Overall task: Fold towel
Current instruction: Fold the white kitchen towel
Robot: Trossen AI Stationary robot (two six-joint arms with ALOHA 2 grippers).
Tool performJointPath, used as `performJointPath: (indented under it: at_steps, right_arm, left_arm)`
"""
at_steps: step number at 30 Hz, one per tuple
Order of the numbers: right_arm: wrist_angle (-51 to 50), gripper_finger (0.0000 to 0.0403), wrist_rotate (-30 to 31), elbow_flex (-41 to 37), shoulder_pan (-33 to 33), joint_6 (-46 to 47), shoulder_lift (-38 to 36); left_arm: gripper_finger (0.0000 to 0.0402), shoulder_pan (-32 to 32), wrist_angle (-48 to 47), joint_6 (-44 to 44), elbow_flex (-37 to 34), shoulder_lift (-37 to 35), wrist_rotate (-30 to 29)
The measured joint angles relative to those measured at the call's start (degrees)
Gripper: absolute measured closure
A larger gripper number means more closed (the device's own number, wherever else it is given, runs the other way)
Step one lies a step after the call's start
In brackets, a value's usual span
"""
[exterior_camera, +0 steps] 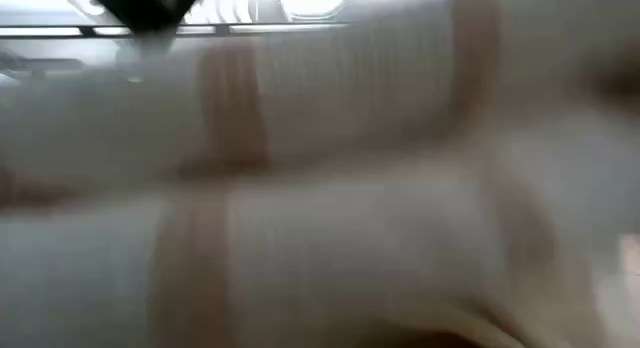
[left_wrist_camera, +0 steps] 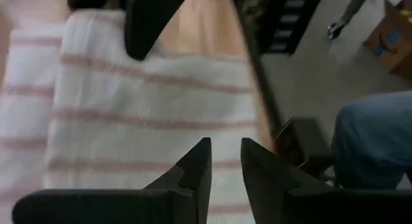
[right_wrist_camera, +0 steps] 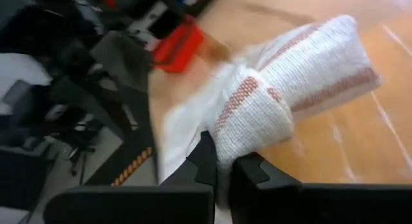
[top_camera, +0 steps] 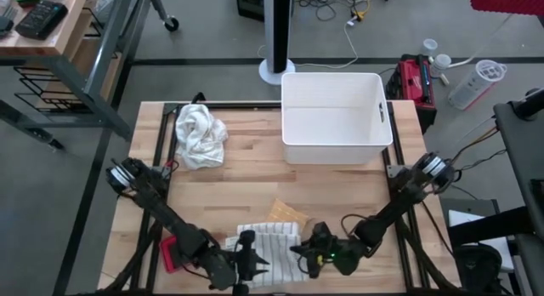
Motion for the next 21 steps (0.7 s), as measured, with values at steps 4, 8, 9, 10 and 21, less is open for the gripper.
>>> performJointPath:
  at_steps: [4,8,9,10,21]
  right_arm:
    - [-0.8,0.0399,0.0,1.4,-0.2,-7.9,-5.1]
    - [-6.2,0.04,1.8,4.4,-0.3,-14.3,-10.9]
    - [-8.7,0.04,2.4,5.4,-0.4,-15.0,-12.1]
    - [-11.9,0.0401,3.2,6.4,-0.5,-15.5,-13.3]
    - [-22.9,0.0402,2.6,20.5,-8.3,-26.6,-14.8]
  left_arm:
    - [0.0326,0.0,-6.4,6.0,2.9,-3.9,-2.6]
    - [0.0326,0.1,-15.6,9.4,5.3,-8.7,-8.9]
    - [0.0326,0.1,-17.0,10.2,5.5,-10.0,-10.3]
    - [0.0326,0.1,-17.7,11.1,5.5,-11.4,-11.6]
    - [0.0326,-1.0,-18.7,14.9,3.7,-27.5,-25.8]
